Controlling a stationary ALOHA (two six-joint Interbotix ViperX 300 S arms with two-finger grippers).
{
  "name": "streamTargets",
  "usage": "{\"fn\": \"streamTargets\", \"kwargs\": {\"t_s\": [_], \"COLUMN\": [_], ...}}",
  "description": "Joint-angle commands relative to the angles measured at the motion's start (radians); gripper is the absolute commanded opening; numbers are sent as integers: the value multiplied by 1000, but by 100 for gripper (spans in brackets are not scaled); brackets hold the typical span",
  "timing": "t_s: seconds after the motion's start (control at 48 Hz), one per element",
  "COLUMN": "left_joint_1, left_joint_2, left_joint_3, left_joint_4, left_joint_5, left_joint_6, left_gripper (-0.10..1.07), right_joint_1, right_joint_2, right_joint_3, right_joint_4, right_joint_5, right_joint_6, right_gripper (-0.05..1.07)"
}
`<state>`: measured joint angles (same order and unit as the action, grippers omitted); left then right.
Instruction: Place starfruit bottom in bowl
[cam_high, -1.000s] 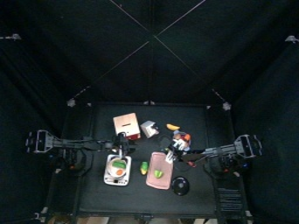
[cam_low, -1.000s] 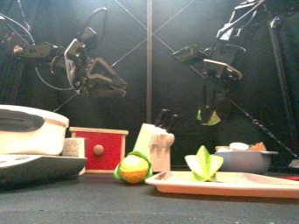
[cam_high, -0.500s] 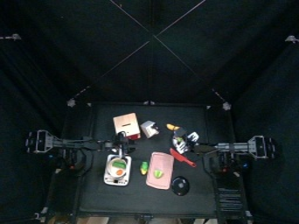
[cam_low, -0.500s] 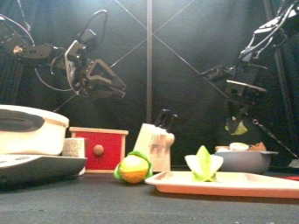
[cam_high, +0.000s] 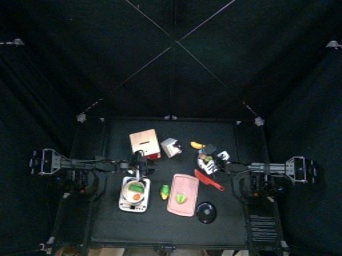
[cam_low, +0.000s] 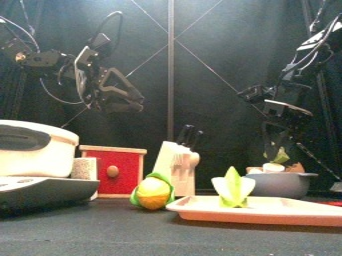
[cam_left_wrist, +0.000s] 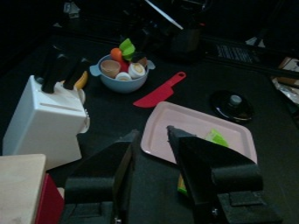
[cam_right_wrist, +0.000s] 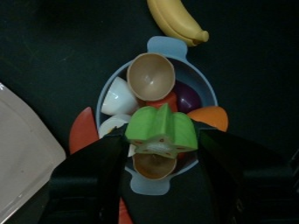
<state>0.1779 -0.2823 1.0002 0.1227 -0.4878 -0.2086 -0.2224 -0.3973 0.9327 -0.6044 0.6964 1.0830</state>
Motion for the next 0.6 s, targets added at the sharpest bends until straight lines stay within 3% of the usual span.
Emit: {"fn": "streamTargets", "kwargs": {"t_s": [0.0, 0.271, 0.583], "left_joint_1": [5, 3, 5], "left_joint_2": [-5, -5, -5], "left_joint_3": [-11, -11, -11], "left_joint_4": [0, 0, -2], "left_joint_5": [-3, -3, -3], "left_joint_6": [2, 2, 2], "left_gripper": [75, 75, 75], "right_joint_1": [-5, -5, -5], "right_joint_2": [-15, -15, -21], "right_joint_3": [-5, 12, 2], "right_joint_4": [-3, 3, 3], "right_joint_5": [-5, -9, -9], "right_joint_6": [-2, -2, -3], "right_gripper": [82, 101, 102]}}
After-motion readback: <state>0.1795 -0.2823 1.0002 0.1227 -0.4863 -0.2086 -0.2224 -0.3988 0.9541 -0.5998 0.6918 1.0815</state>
